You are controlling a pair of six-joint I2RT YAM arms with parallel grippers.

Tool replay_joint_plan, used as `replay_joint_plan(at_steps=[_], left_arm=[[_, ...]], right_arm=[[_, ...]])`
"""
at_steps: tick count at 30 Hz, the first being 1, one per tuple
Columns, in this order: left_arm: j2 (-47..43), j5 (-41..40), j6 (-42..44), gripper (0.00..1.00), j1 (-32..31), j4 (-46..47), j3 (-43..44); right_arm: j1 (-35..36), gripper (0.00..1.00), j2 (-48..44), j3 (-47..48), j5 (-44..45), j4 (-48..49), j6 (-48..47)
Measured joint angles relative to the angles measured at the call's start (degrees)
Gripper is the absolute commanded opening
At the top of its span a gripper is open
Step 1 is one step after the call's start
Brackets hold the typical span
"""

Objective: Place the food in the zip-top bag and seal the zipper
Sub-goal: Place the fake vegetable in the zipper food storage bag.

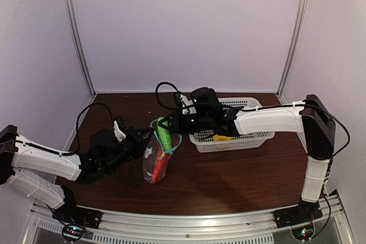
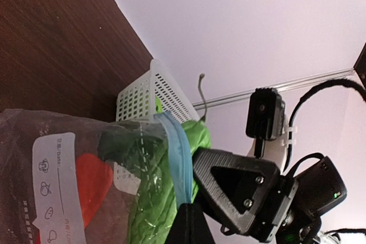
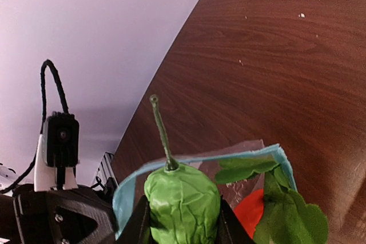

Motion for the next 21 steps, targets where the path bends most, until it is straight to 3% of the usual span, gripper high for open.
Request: replay_joint_plan(at_steps=[11,14,18,21], left_arm=[[1.77,-3.3,-2.43,0.0,-0.04,7.19,-1.51],[3.04,-3.15,-2.6,0.0,-0.04,8.83,-1.62],[3.1,-2.8,-2.67,0.0,-0.04,9.99,-1.79],[0.94,-2.29,-1.18,0.0,0.07,6.34,-1.09]], right_arm=[[3.39,0.4,-0.94,-4.52,0.68,-1.51,2.32],[3.43,0.53,-0.83,-4.17,-0.83,0.0,6.4],[3.15,0.88,-0.22,-1.95,-2.86,-0.79,9.31],[1.97,0.92,-0.5,-1.44,-3.45,-3.26,7.87]])
